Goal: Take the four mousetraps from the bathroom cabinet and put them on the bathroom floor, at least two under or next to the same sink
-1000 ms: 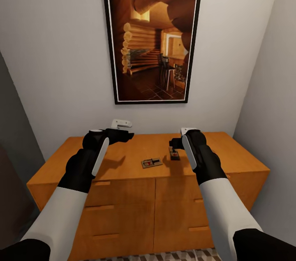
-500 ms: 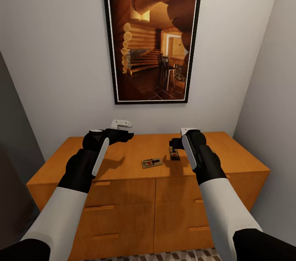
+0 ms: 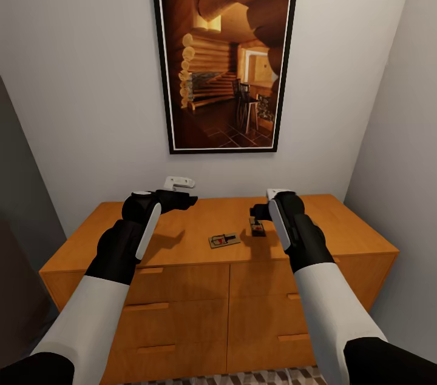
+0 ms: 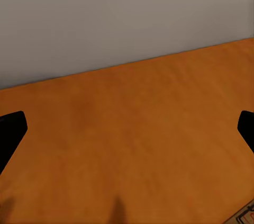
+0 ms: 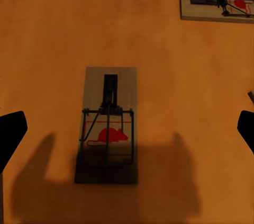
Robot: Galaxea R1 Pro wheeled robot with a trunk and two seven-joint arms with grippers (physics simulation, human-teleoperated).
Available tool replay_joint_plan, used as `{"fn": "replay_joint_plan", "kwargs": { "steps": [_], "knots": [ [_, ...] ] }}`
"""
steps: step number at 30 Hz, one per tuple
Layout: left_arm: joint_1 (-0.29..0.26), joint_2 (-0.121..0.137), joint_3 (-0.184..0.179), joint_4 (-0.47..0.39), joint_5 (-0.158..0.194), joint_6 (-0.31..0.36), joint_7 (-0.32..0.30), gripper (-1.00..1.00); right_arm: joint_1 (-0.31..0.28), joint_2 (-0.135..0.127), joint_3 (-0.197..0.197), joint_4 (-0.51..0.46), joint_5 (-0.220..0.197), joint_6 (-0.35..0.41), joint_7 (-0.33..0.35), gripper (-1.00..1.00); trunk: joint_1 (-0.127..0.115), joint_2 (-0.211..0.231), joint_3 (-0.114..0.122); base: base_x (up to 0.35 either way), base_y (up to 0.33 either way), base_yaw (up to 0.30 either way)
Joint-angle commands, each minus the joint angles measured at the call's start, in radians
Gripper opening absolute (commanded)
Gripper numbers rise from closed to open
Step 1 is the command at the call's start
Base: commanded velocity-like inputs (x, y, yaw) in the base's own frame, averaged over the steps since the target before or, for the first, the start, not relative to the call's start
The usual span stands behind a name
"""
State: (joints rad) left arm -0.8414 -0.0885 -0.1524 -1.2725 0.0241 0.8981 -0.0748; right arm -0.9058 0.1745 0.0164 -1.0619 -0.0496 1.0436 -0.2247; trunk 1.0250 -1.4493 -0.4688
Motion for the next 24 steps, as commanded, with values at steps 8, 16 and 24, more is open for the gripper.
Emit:
{"fn": "replay_joint_plan", "kwargs": {
  "steps": [8, 16, 24],
  "knots": [
    [-0.001, 0.000, 0.001, 0.002, 0.002, 0.004, -0.002, 1.00, -0.001, 0.000, -0.056, 0.006, -0.006, 0.004, -0.007, 1.00, 0.000, -0.001, -0.001, 0.000, 0.000, 0.000],
    [-0.001, 0.000, 0.001, 0.004, 0.002, 0.004, -0.002, 1.00, -0.001, 0.000, -0.090, 0.062, -0.007, -0.011, -0.007, 1.00, 0.000, -0.001, -0.001, 0.000, 0.000, 0.000],
    [-0.001, 0.000, 0.001, 0.004, 0.002, 0.004, -0.002, 1.00, -0.001, 0.000, -0.095, 0.089, -0.006, -0.032, -0.007, 1.00, 0.000, -0.001, -0.001, 0.000, 0.000, 0.000]
  ]
}}
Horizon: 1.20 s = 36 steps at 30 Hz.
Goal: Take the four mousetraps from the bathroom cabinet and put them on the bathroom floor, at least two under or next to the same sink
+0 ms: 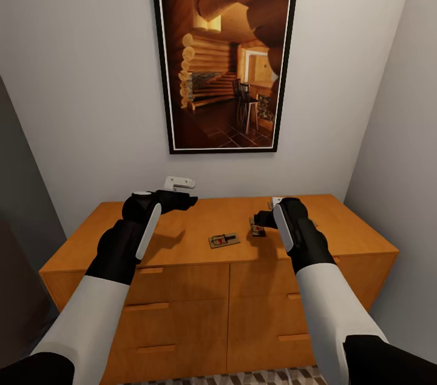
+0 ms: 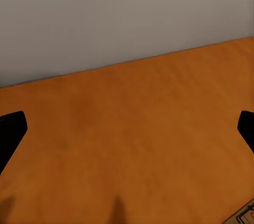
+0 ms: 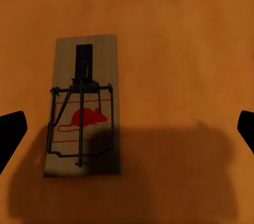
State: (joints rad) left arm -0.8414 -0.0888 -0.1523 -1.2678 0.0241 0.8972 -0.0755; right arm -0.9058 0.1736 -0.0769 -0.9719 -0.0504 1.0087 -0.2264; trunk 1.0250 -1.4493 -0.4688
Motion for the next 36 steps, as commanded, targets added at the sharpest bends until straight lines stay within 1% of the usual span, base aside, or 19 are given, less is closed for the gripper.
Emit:
{"fn": "replay_joint_plan", "kwargs": {
  "steps": [1, 19, 27, 36],
  "knots": [
    [-0.001, 0.000, 0.000, -0.001, 0.002, 0.005, -0.001, 1.00, -0.001, 0.001, -0.002, 0.000, -0.005, 0.003, -0.005, 1.00, 0.000, -0.001, -0.001, 0.000, 0.000, 0.000],
    [-0.001, 0.000, 0.000, -0.001, 0.003, 0.005, -0.001, 1.00, -0.001, 0.001, -0.002, 0.002, -0.005, 0.001, -0.005, 1.00, 0.000, -0.001, -0.001, 0.000, 0.002, 0.000],
    [-0.001, 0.000, 0.000, -0.001, 0.003, 0.006, -0.001, 1.00, -0.001, 0.001, -0.002, 0.002, -0.005, 0.001, -0.005, 1.00, 0.000, -0.001, -0.001, 0.000, 0.089, 0.000],
    [-0.001, 0.001, 0.000, -0.001, 0.003, 0.005, -0.003, 1.00, -0.001, 0.001, -0.001, 0.002, -0.004, 0.000, -0.005, 1.00, 0.000, -0.001, -0.001, 0.000, 0.030, 0.000]
  ]
}}
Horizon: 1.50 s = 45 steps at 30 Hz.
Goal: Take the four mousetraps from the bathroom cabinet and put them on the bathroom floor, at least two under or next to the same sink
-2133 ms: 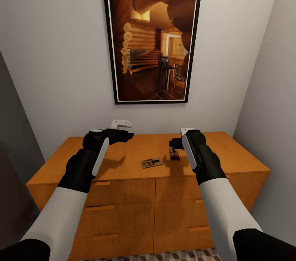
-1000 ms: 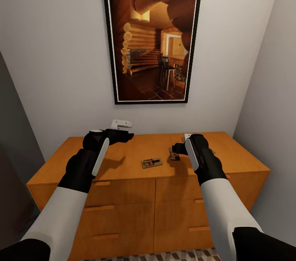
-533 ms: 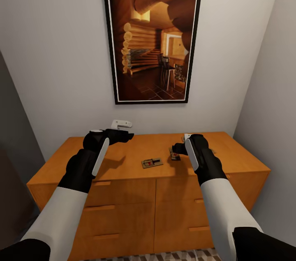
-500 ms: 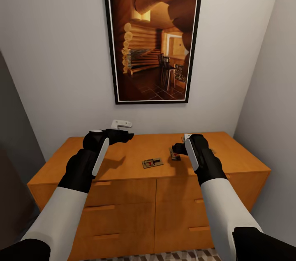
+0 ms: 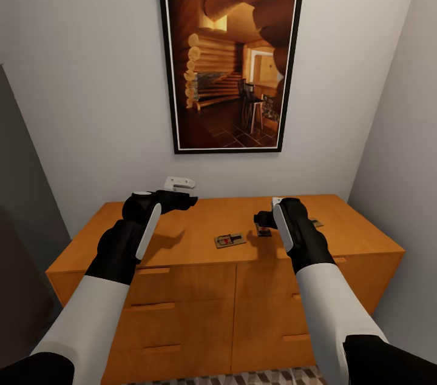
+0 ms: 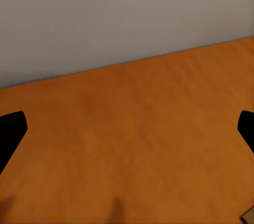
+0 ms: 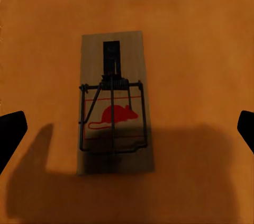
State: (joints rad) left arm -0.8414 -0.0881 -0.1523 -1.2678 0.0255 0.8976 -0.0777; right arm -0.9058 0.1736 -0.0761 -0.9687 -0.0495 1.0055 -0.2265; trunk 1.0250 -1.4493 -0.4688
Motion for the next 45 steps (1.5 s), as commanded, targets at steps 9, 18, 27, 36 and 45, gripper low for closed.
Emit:
{"fn": "replay_joint_plan", "kwargs": {
  "steps": [9, 18, 27, 36, 45],
  "knots": [
    [-0.001, 0.000, 0.000, -0.001, 0.001, 0.005, -0.002, 1.00, -0.001, 0.001, -0.002, -0.001, -0.004, 0.002, -0.005, 1.00, 0.000, -0.001, -0.001, 0.000, 0.006, 0.000],
    [-0.001, 0.000, 0.000, -0.001, 0.001, 0.005, -0.002, 1.00, -0.001, 0.001, -0.002, -0.001, 0.001, 0.001, -0.005, 1.00, 0.000, -0.001, -0.001, 0.000, 0.001, 0.000],
    [-0.001, 0.000, 0.000, 0.000, 0.001, 0.004, -0.002, 1.00, -0.001, 0.001, -0.004, 0.000, 0.002, 0.001, -0.005, 1.00, 0.000, -0.001, -0.001, 0.000, 0.000, 0.000],
    [-0.001, -0.001, 0.000, 0.001, 0.001, 0.004, -0.002, 1.00, -0.001, 0.001, -0.005, 0.002, -0.004, -0.007, -0.005, 1.00, 0.000, -0.001, -0.001, 0.000, 0.000, 0.000],
    [-0.001, 0.000, 0.000, 0.001, 0.001, 0.004, -0.003, 1.00, -0.001, 0.001, -0.005, 0.003, -0.005, -0.017, -0.005, 1.00, 0.000, -0.001, -0.001, 0.000, 0.000, 0.000]
  ]
}}
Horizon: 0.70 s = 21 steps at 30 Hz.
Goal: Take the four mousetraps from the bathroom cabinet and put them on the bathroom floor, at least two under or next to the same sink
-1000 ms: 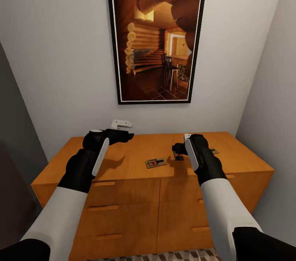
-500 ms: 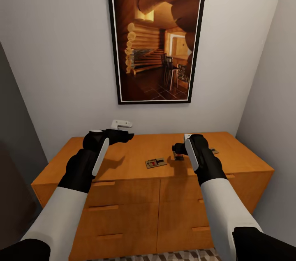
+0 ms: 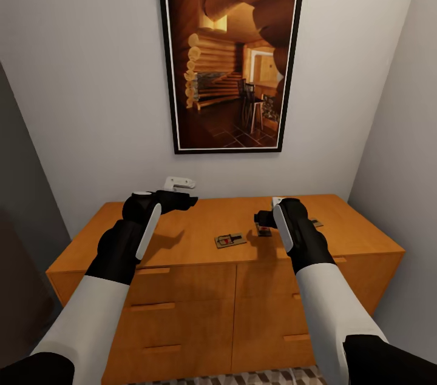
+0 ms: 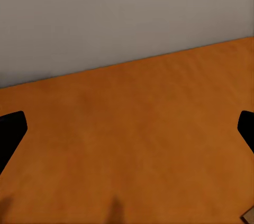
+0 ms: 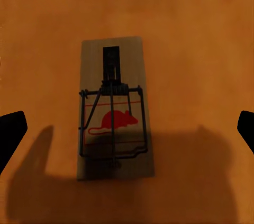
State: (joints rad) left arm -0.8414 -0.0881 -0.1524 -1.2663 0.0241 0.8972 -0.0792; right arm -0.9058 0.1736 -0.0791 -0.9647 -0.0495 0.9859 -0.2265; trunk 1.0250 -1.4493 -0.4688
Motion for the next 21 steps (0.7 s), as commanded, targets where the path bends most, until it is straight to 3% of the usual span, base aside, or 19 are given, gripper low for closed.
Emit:
{"fn": "replay_joint_plan", "kwargs": {
  "steps": [1, 21],
  "knots": [
    [-0.001, 0.000, 0.000, -0.001, 0.002, 0.005, -0.001, 1.00, -0.001, 0.001, -0.002, -0.001, -0.006, 0.002, -0.005, 1.00, 0.000, -0.001, -0.001, 0.000, 0.000, 0.000],
    [-0.001, 0.000, 0.001, -0.001, 0.003, 0.005, -0.002, 1.00, -0.001, 0.001, -0.005, 0.065, -0.007, -0.048, -0.005, 1.00, 0.000, -0.001, -0.001, 0.000, 0.000, 0.000]
  ]
}}
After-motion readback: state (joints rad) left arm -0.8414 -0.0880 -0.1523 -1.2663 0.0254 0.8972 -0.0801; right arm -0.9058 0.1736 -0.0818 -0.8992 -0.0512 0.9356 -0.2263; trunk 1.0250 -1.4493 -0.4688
